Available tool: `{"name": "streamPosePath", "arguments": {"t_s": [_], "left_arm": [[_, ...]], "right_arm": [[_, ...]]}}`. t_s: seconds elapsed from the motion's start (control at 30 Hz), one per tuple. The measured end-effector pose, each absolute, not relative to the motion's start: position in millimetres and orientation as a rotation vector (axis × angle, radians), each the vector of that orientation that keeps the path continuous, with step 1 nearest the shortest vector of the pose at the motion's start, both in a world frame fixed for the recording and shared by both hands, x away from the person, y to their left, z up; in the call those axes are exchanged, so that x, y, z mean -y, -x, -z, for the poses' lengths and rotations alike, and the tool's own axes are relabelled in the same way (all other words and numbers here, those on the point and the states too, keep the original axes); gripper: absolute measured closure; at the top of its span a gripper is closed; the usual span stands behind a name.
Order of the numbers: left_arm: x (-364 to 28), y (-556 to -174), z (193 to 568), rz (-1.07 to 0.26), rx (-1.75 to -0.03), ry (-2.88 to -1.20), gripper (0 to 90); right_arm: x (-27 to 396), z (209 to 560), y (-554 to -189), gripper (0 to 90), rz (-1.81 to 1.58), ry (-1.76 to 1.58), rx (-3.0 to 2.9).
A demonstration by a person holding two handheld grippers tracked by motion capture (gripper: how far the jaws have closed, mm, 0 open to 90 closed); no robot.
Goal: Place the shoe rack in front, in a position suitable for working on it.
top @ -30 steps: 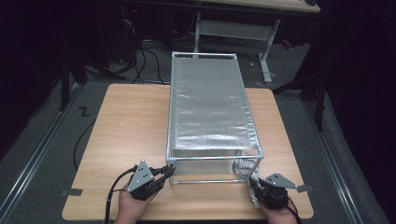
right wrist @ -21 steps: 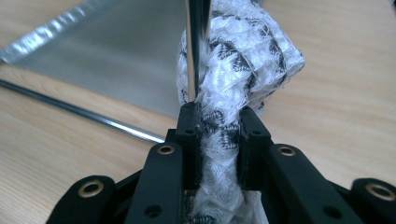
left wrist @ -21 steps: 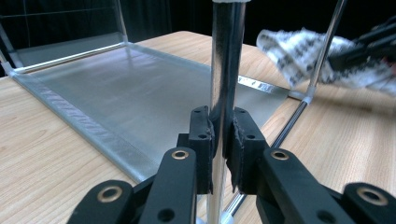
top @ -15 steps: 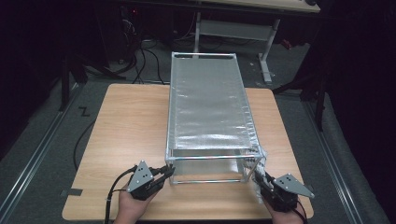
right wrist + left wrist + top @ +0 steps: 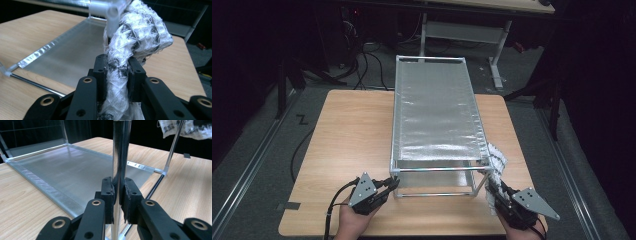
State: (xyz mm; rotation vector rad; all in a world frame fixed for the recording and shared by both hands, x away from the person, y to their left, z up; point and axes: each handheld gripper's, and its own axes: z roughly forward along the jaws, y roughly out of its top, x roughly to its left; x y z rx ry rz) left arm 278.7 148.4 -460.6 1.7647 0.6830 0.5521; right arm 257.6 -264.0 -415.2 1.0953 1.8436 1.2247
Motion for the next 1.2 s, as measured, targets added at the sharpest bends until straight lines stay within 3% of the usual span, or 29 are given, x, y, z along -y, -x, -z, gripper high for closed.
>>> {"name": "streamPosePath", "arguments": {"t_s": [0.77, 1.2], "left_arm": [[-149.6, -278.9, 460.9, -0.549, -0.691, -1.760, 80.5], [-150.2, -278.5, 461.1, -0.552, -0.687, -1.761, 80.5]], "right_arm": [[257.7, 488.9, -291.9, 73.7, -0.948, -1.223, -2.155], [267.0, 486.1, -293.6, 73.6, -0.925, -1.231, -2.124]]}}
